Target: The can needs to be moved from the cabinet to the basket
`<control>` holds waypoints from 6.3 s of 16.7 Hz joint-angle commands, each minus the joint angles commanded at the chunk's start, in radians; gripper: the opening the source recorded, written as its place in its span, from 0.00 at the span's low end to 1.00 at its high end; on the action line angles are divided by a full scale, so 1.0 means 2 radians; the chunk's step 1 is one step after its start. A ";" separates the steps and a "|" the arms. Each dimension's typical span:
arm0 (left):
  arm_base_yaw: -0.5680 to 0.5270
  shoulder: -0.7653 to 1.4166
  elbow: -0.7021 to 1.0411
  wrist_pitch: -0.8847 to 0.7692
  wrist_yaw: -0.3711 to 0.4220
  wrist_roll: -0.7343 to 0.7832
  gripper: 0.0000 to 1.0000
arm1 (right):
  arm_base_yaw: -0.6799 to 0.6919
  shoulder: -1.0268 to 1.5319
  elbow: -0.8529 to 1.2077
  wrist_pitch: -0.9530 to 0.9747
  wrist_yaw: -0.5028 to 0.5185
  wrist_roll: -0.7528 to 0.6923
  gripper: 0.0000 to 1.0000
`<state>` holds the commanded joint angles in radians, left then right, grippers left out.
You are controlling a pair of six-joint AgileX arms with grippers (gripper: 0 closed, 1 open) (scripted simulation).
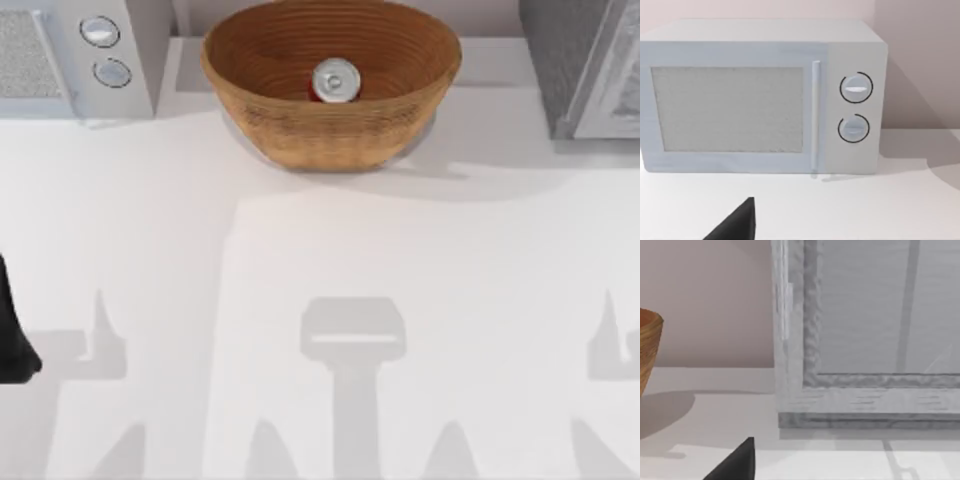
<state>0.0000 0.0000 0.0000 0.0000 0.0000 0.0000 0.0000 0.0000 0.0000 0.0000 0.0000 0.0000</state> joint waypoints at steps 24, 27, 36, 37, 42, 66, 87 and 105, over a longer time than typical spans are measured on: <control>0.000 0.000 0.000 0.000 0.000 0.000 1.00 | -0.334 0.501 0.120 0.393 -0.326 0.008 1.00; 0.000 0.000 0.000 0.000 0.000 0.000 1.00 | -0.381 0.582 0.136 0.449 -0.376 0.012 1.00; 0.000 0.000 0.000 0.000 0.000 0.000 1.00 | -0.511 0.773 0.183 0.602 -0.503 0.015 1.00; 0.000 0.000 0.000 0.000 0.000 0.000 1.00 | -0.513 0.776 0.184 0.605 -0.505 0.015 1.00; 0.000 0.000 0.000 0.000 0.000 0.000 1.00 | -0.511 0.774 0.182 0.604 -0.504 0.015 1.00; 0.000 0.000 0.000 0.000 0.000 0.000 1.00 | -0.522 0.674 0.852 -0.170 -0.517 0.016 1.00; 0.000 0.000 0.000 0.000 0.000 0.000 1.00 | -0.100 0.673 0.891 -0.209 -0.093 0.011 1.00; 0.000 0.000 0.000 0.000 0.000 0.000 1.00 | 0.195 0.655 0.883 -0.215 0.222 0.004 1.00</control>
<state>0.0000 0.0000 0.0000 0.0000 0.0000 0.0000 0.3897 1.3092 1.7653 -0.4302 0.4450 0.0071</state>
